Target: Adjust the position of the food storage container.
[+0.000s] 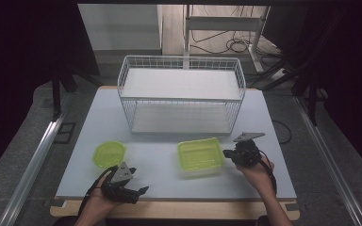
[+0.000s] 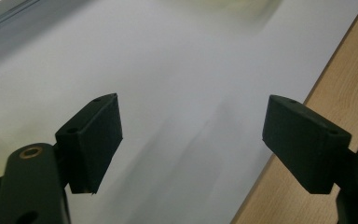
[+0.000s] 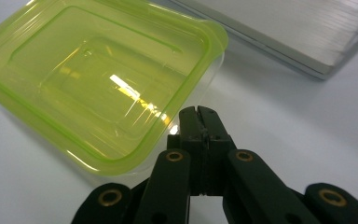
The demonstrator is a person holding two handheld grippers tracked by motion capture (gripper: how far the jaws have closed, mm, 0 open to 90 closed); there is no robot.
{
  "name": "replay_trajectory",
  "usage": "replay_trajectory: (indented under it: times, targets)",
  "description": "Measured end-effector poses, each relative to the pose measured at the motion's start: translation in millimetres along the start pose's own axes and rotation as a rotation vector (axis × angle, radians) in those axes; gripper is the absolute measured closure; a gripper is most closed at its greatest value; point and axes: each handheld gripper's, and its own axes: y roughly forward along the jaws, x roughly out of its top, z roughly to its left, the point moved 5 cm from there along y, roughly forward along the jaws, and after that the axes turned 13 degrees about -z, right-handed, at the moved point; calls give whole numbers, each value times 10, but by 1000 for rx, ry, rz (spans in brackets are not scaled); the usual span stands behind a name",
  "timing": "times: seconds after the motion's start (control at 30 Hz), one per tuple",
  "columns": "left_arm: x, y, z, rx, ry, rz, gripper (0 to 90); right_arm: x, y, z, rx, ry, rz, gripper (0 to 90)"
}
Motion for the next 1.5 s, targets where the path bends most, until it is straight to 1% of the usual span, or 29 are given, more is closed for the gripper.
replay_trajectory:
  times: [0.3, 0.6, 0.7, 0.8, 0.83, 0.87, 0.9, 0.93, 1.03, 1.13, 1.2, 1.23, 1.27, 1.4, 1.47, 1.5]
  targets:
    - [0, 12, -16, -6, 0, 4, 194, 50, 109, 149, 37, -20, -8, 891]
    - [6, 20, -25, -9, -2, 5, 194, 92, 209, 271, 69, -23, -13, 891]
    - [5, 22, -29, -9, -1, 7, 194, 96, 243, 318, 92, -21, -15, 891]
    - [5, 23, -31, -9, 0, 7, 194, 95, 275, 386, 111, -32, -12, 892]
    - [5, 23, -31, -9, 0, 7, 194, 95, 275, 386, 111, -32, -12, 892]
    - [5, 22, -31, -7, 2, 8, 194, 100, 284, 420, 114, -45, -8, 891]
    - [5, 22, -31, -7, 2, 8, 194, 100, 284, 420, 114, -45, -8, 891]
    - [5, 17, -30, -7, 1, 6, 194, 105, 272, 425, 109, -56, -8, 890]
    - [6, 9, -27, -7, 2, 3, 194, 112, 225, 403, 94, -55, -19, 872]
    - [17, 1, -34, -18, -3, -13, 184, 122, 146, 390, 89, -41, -41, 815]
    - [27, -3, -41, -19, -7, -21, 172, 123, 83, 390, 83, -29, -59, 738]
    - [27, -3, -41, -19, -7, -21, 162, 123, 83, 390, 83, -29, -59, 738]
    - [36, -8, -47, -16, -1, -32, 153, 116, 25, 397, 85, -21, -79, 650]
    - [36, -11, -40, -3, 5, -33, 119, 90, -39, 408, 61, -34, -116, 464]
    - [34, -11, -38, -1, 3, -34, 107, 68, -50, 408, 43, -51, -139, 375]
    - [34, -11, -38, -1, 3, -34, 103, 53, -53, 409, 34, -57, -142, 332]
